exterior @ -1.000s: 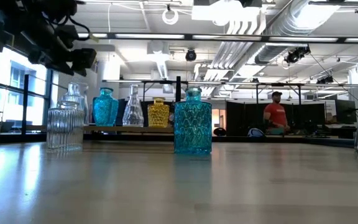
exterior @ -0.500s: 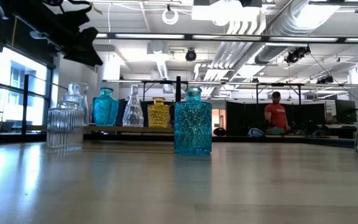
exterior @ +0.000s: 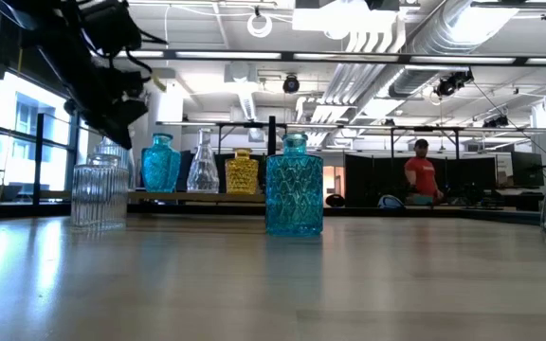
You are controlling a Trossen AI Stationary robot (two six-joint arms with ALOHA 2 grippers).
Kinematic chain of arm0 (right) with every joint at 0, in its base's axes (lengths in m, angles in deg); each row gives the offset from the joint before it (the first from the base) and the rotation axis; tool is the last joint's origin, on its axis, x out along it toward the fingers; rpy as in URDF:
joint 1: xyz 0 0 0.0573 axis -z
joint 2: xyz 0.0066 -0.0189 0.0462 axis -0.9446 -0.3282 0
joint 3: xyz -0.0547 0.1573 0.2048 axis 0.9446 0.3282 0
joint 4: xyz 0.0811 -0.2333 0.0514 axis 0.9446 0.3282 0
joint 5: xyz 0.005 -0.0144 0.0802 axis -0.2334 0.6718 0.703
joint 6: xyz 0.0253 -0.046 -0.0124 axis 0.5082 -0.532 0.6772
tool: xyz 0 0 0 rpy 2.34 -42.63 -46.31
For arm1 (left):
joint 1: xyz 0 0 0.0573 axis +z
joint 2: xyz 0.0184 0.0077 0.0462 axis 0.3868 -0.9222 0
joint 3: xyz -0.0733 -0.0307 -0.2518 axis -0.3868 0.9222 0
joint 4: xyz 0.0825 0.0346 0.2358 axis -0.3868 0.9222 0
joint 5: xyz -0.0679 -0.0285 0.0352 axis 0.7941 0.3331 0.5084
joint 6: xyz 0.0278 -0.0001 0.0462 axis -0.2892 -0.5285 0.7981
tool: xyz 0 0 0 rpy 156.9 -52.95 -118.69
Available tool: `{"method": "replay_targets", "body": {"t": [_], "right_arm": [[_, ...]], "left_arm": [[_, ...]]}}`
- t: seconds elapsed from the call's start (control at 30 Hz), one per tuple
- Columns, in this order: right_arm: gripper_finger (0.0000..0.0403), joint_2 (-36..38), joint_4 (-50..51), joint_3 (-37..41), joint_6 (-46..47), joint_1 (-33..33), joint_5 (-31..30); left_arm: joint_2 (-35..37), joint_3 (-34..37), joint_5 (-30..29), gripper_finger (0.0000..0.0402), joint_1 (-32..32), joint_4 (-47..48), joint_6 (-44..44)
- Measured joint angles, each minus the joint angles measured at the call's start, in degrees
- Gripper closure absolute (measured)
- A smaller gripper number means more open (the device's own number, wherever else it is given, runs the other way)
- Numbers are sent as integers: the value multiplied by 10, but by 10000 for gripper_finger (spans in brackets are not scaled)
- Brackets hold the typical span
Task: Sort vases onto shelf
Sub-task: Put the transparent vase on the shelf aligned with the other transparent vase
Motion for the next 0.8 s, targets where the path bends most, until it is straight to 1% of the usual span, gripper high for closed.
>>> {"method": "replay_targets", "body": {"t": [0.2,0.57,0.8], "right_arm": [[234,0,0,0,0,0,6],[234,0,0,0,0,0,8],[234,0,0,0,0,0,8]], "left_arm": [[-33,0,-7,400,29,3,-1],[-63,1,-48,401,83,-4,20],[-72,1,-36,401,101,-51,49]]}}
